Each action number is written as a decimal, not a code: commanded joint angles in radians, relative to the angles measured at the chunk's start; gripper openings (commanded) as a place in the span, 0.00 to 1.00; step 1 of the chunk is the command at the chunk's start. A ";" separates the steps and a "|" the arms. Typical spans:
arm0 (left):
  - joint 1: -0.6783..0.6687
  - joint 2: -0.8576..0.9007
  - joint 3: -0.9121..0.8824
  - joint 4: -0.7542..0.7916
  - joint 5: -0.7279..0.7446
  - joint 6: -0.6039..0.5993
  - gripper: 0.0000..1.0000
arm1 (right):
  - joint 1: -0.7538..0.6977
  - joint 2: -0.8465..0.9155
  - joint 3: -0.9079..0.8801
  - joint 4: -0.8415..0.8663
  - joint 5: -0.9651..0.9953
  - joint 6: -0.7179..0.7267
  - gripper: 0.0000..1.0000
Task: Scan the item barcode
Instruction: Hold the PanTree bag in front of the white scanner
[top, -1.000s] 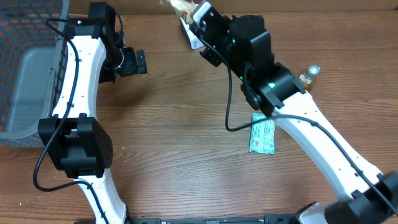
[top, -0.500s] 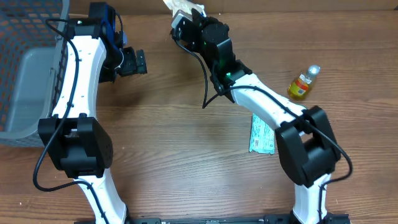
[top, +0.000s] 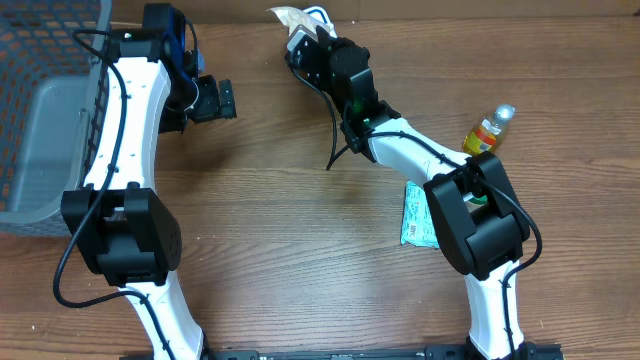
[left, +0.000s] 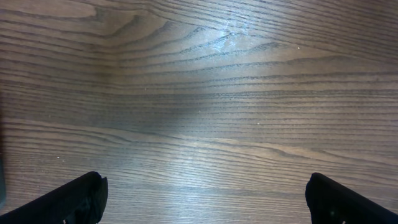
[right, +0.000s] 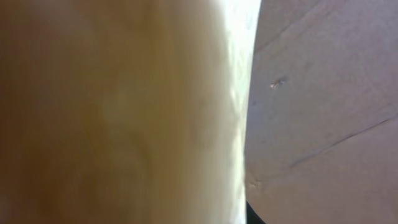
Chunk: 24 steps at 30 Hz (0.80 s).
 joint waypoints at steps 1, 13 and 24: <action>0.000 -0.012 0.012 -0.003 -0.003 0.008 1.00 | -0.009 0.031 0.014 0.016 -0.012 0.034 0.04; -0.001 -0.012 0.012 -0.003 -0.003 0.008 1.00 | -0.024 0.081 0.014 0.049 -0.079 0.165 0.04; -0.001 -0.012 0.012 -0.003 -0.003 0.008 1.00 | -0.035 -0.045 0.025 0.092 -0.027 0.327 0.04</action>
